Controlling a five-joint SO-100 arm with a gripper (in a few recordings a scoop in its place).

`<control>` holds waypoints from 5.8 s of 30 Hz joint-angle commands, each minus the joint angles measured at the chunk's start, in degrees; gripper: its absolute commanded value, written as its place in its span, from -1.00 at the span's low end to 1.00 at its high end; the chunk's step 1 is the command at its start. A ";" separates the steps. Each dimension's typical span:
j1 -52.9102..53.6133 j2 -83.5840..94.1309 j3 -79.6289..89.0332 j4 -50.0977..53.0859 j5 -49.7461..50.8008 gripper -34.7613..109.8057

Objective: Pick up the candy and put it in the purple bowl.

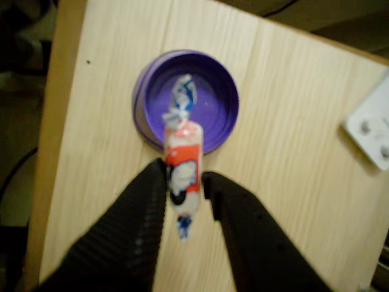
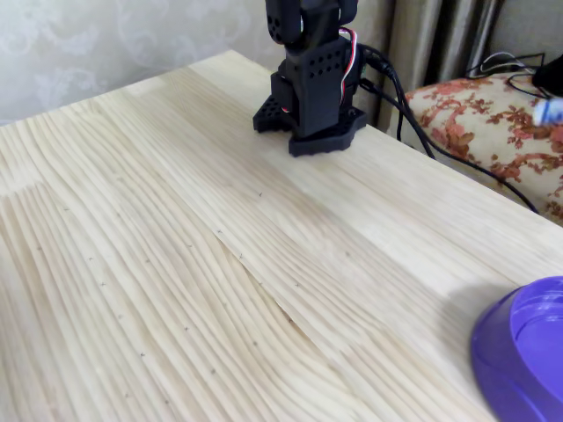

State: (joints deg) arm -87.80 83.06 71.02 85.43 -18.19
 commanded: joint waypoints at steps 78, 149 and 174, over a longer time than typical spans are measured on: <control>36.47 23.47 9.05 9.93 -22.41 -0.52; 94.39 47.64 50.54 8.79 -13.97 -0.52; 86.92 93.87 83.94 2.55 -41.13 -0.52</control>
State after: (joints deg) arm 0.09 172.79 152.31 90.09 -58.54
